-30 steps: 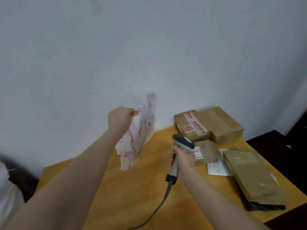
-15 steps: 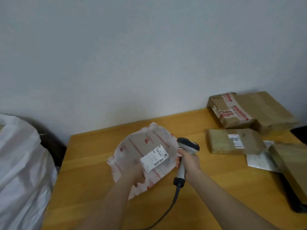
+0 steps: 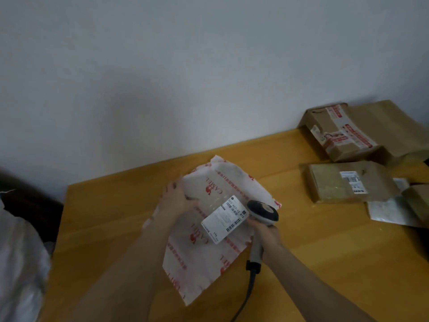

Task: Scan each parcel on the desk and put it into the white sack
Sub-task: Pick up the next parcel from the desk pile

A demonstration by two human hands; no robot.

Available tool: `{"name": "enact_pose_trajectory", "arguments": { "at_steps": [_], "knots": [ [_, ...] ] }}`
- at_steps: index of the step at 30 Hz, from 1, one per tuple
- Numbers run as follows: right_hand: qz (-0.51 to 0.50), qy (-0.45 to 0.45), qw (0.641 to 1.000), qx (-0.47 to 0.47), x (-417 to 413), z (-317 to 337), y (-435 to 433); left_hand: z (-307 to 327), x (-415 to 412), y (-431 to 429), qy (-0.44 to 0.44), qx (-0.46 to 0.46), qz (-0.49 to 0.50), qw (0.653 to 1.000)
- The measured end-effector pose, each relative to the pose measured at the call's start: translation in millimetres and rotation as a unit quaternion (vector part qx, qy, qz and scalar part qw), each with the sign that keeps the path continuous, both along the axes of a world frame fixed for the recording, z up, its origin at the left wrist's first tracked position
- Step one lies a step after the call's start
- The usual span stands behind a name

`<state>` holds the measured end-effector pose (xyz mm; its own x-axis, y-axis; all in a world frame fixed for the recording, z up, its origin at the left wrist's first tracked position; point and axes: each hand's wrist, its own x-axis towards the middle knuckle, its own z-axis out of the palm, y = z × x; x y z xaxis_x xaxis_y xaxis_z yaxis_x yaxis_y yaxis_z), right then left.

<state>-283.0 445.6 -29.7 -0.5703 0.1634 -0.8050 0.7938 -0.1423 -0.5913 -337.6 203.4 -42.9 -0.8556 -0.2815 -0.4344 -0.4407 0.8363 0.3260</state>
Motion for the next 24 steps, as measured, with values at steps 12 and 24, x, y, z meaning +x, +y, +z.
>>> {"name": "enact_pose_trajectory", "arguments": {
  "at_steps": [12, 24],
  "knots": [
    [0.038, 0.013, 0.999, -0.029, -23.9, -0.8, -20.8, -12.6, 6.3, -24.7, -0.078, 0.089, 0.049, 0.992],
    [0.043, 0.102, 0.993, -0.043, -6.2, 72.5, -31.7, 66.3, 49.7, -52.3, 0.01, 0.15, 0.207, 0.967]
  ]
}}
